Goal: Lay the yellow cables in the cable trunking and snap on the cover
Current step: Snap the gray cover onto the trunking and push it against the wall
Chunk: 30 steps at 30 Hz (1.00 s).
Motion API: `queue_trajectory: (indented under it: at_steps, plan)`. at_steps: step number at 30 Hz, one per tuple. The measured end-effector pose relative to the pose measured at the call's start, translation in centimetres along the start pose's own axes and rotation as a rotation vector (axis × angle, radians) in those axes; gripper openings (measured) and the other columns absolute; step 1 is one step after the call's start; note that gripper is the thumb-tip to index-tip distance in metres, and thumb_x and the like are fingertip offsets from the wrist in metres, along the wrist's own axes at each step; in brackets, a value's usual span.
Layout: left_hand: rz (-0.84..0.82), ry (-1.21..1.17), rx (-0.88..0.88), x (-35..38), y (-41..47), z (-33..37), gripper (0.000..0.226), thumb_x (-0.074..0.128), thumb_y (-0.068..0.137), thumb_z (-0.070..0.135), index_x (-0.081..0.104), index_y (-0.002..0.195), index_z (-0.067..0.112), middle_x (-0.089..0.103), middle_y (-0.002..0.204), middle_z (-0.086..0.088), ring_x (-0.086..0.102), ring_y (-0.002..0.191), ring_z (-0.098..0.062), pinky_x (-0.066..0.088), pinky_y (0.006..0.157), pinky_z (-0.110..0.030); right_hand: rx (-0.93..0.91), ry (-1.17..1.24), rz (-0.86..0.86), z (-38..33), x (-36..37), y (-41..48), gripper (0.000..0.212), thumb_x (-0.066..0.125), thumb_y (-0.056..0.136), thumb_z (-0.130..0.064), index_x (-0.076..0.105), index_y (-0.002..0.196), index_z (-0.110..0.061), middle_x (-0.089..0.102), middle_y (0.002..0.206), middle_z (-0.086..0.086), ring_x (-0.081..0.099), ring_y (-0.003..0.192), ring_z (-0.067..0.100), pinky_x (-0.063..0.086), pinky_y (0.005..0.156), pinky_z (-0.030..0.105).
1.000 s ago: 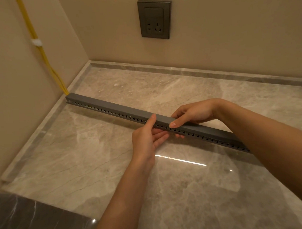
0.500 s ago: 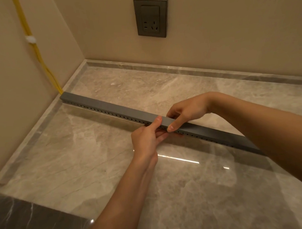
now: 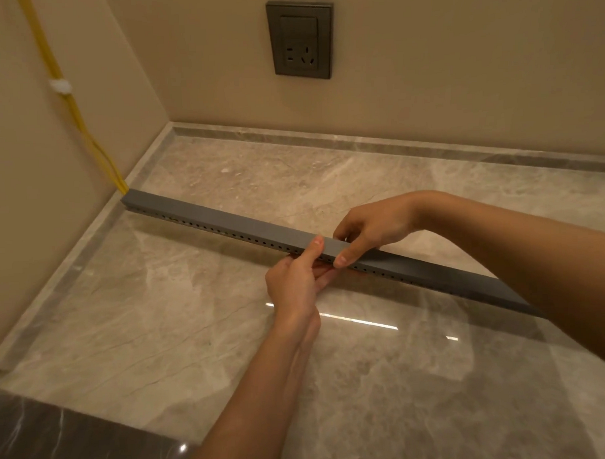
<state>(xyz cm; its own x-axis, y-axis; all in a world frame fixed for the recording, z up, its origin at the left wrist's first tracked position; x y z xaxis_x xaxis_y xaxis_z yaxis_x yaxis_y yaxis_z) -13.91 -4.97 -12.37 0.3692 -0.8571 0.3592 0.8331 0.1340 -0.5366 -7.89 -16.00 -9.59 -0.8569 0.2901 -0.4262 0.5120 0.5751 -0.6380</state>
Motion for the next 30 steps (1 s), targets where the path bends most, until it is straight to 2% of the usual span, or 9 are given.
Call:
queue_trajectory:
  at_steps: [3,6,10,13,15,18,20,24,30]
  plan:
    - [-0.043,0.022,-0.016,0.1,0.4,0.6,0.028,0.070,0.081,0.014,0.065,0.099,-0.006,0.071,0.092,-0.023,0.071,0.080,-0.027,0.057,0.060,-0.026,-0.030,0.153,0.004,0.9,0.2,-0.2,0.036,0.060,0.085,-0.039,0.065,0.103,-0.009,0.070,0.093,0.003,0.066,0.079,0.008,0.049,0.068,0.015]
    - [-0.071,0.051,-0.011,0.1,0.7,1.1,0.026,0.068,0.083,0.023,0.065,0.096,0.001,0.073,0.086,-0.018,0.072,0.078,-0.026,0.057,0.058,-0.026,-0.099,0.249,0.000,1.0,0.6,-0.4,0.040,0.058,0.084,-0.043,0.065,0.098,-0.006,0.067,0.084,0.005,0.063,0.079,0.014,0.049,0.074,0.022]
    - [-0.016,0.063,-0.001,-0.5,1.0,1.3,0.023,0.066,0.084,0.033,0.063,0.088,0.010,0.074,0.078,-0.013,0.072,0.073,-0.024,0.058,0.058,-0.026,-0.072,0.325,-0.042,0.9,1.1,-0.6,0.038,0.050,0.088,-0.048,0.066,0.093,-0.014,0.068,0.082,0.004,0.064,0.079,0.017,0.051,0.075,0.024]
    - [0.046,0.061,0.012,-1.1,1.3,1.5,0.019,0.072,0.079,0.024,0.065,0.086,0.008,0.073,0.082,-0.013,0.072,0.070,-0.020,0.058,0.058,-0.025,0.080,0.224,0.063,1.4,0.7,-0.2,0.056,0.031,0.091,-0.060,0.067,0.098,-0.018,0.071,0.088,0.001,0.067,0.085,0.015,0.049,0.085,0.028]
    - [0.045,0.057,-0.008,-1.1,1.4,1.6,0.016,0.073,0.079,0.020,0.065,0.084,0.008,0.072,0.082,-0.013,0.072,0.070,-0.020,0.058,0.058,-0.026,0.202,0.098,0.217,1.5,-0.1,0.5,0.064,0.024,0.093,-0.060,0.064,0.105,-0.013,0.068,0.103,0.004,0.062,0.094,0.019,0.043,0.096,0.033]
    - [0.033,0.035,-0.048,-0.7,1.5,1.5,0.013,0.071,0.081,0.017,0.064,0.086,0.007,0.071,0.086,-0.015,0.071,0.077,-0.024,0.059,0.065,-0.031,0.249,-0.129,0.422,0.2,-0.9,1.5,0.060,0.020,0.099,-0.047,0.058,0.114,-0.003,0.056,0.124,0.016,0.053,0.106,0.028,0.032,0.086,0.029]
    - [0.034,0.014,-0.058,-0.4,1.5,1.5,0.011,0.069,0.082,0.015,0.063,0.086,0.006,0.071,0.086,-0.016,0.071,0.078,-0.024,0.058,0.068,-0.032,0.233,-0.268,0.482,-0.7,-0.8,1.7,0.048,0.019,0.102,-0.033,0.054,0.112,-0.002,0.055,0.122,0.021,0.052,0.102,0.031,0.031,0.079,0.029]
    - [0.063,-0.011,-0.039,-0.2,1.6,1.5,0.008,0.067,0.083,0.011,0.062,0.081,0.006,0.070,0.082,-0.014,0.070,0.074,-0.022,0.059,0.066,-0.032,0.238,-0.484,0.575,-1.2,-0.4,1.3,0.020,0.030,0.096,-0.020,0.047,0.091,-0.011,0.058,0.105,0.019,0.043,0.074,0.026,0.036,0.066,0.034]
    - [0.078,-0.005,-0.010,-0.3,1.6,1.6,0.008,0.067,0.082,0.008,0.061,0.078,0.005,0.069,0.076,-0.015,0.070,0.069,-0.022,0.060,0.061,-0.031,0.170,-0.649,0.647,-2.3,-0.1,1.0,0.020,0.044,0.090,-0.017,0.054,0.101,-0.003,0.057,0.100,0.019,0.038,0.070,0.025,0.036,0.061,0.034]
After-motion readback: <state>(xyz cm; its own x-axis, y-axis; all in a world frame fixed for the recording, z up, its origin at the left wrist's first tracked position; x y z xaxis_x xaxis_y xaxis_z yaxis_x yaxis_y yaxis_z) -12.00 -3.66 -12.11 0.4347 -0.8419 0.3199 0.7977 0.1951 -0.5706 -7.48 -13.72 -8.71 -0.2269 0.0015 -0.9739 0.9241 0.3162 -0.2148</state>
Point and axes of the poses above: each hand's wrist, its own y-axis towards the middle knuckle, its own x-axis out of the palm, z = x × y, the point moved 7 cm from there along y, towards the middle knuckle
